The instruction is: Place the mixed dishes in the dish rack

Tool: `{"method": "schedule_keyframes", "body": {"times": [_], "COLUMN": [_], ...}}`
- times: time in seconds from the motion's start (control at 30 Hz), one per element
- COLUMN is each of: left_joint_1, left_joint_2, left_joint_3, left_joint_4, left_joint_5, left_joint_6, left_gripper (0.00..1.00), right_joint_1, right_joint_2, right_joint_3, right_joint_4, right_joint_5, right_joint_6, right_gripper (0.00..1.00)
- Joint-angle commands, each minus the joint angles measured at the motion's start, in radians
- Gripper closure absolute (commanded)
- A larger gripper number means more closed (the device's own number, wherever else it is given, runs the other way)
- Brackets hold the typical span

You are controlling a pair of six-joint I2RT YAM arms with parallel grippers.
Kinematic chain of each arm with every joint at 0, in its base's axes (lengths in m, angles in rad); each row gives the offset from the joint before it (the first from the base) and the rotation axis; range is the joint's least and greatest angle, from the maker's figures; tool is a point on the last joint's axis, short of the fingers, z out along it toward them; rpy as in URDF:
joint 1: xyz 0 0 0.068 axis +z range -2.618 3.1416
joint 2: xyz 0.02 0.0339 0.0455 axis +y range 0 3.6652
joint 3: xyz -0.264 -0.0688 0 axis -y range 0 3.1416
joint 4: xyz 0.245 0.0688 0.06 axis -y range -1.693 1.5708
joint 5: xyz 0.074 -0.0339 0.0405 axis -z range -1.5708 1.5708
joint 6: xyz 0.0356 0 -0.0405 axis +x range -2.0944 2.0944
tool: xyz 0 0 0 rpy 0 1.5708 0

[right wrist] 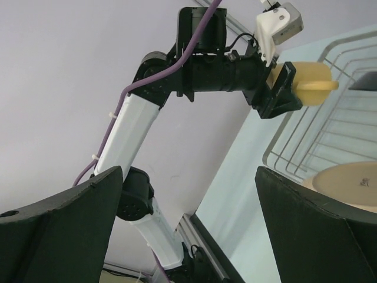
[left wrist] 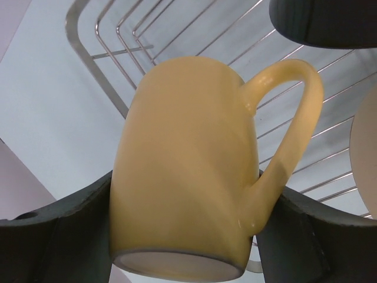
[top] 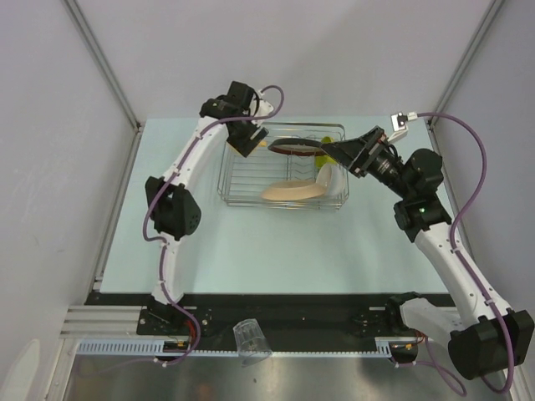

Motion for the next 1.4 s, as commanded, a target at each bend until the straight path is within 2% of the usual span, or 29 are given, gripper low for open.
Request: {"method": "schedule_keyframes", "body": {"times": [0.0,0.6,0.7,0.8,0.87,0.9,0.93,1.0,1.03,1.37], "left_joint_1": [-0.008,-0.014,-0.014,-0.014,-0.014,-0.014,-0.014,-0.014,-0.014,-0.014], "left_joint_2": [0.010,0.183,0.186,0.185,0.186,0.185,0.182,0.168,0.160,0.076], "left_joint_3": [0.010,0.030,0.021,0.002,0.001,-0.001,-0.002,-0.009,-0.013,-0.027], "left_joint_4": [0.054,0.120,0.141,0.160,0.166,0.173,0.175,0.184,0.193,0.209], "left_joint_5": [-0.102,-0.164,-0.158,-0.148,-0.145,-0.145,-0.145,-0.145,-0.151,-0.101], "left_joint_6": [0.044,0.061,0.064,0.064,0.060,0.057,0.057,0.054,0.052,0.038], "left_gripper": [1.00,0.98,0.83,0.80,0.73,0.66,0.42,0.23,0.02,0.00], "right_joint_1": [-0.027,-0.070,-0.071,-0.073,-0.073,-0.071,-0.073,-0.073,-0.073,-0.057], "right_joint_2": [-0.033,-0.099,-0.106,-0.109,-0.112,-0.112,-0.110,-0.112,-0.113,-0.119], "right_joint_3": [-0.025,-0.128,-0.149,-0.162,-0.163,-0.168,-0.169,-0.177,-0.178,-0.201], "right_joint_4": [0.076,0.111,0.111,0.111,0.112,0.114,0.114,0.114,0.114,0.112], "right_joint_5": [-0.041,-0.066,-0.066,-0.064,-0.063,-0.063,-0.064,-0.064,-0.063,-0.058], "right_joint_6": [0.035,0.074,0.074,0.077,0.078,0.078,0.078,0.080,0.081,0.074], "right_gripper": [0.00,0.00,0.00,0.00,0.00,0.00,0.00,0.00,0.00,0.00]}}
